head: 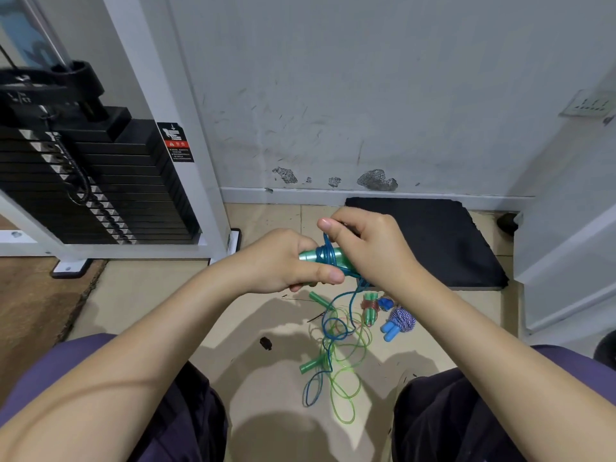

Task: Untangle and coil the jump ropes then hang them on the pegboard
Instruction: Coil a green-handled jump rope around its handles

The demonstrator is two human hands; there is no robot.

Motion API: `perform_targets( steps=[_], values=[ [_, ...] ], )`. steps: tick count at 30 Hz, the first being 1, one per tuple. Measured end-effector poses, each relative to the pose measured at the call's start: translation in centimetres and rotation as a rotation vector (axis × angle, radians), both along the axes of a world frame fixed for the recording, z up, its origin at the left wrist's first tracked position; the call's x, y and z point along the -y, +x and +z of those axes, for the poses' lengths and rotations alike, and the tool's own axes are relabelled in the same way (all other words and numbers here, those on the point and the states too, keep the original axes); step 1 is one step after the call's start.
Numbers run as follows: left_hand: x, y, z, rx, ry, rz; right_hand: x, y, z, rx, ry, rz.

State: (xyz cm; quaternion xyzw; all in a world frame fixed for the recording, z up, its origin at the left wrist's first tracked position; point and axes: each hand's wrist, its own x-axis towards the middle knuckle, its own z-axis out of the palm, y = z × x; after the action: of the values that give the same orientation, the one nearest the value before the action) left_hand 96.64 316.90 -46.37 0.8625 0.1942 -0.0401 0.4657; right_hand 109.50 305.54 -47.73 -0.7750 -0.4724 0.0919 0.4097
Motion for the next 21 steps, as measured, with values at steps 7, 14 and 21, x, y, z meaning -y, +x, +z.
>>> perform_targets(
  steps=[7, 14, 21],
  values=[
    [-0.1, -0.2, -0.4, -0.017, -0.067, -0.029, 0.3, 0.6, 0.4, -0.458, -0.052, 0.123],
    [-1.1, -0.5, -0.4, 0.038, -0.124, -0.009, 0.8, 0.9, 0.7, -0.580, -0.105, 0.129],
    [-2.5, -0.3, 0.1, 0.387, -0.313, 0.417, 0.9, 0.1, 1.0, -0.776, -0.128, 0.283]
  ],
)
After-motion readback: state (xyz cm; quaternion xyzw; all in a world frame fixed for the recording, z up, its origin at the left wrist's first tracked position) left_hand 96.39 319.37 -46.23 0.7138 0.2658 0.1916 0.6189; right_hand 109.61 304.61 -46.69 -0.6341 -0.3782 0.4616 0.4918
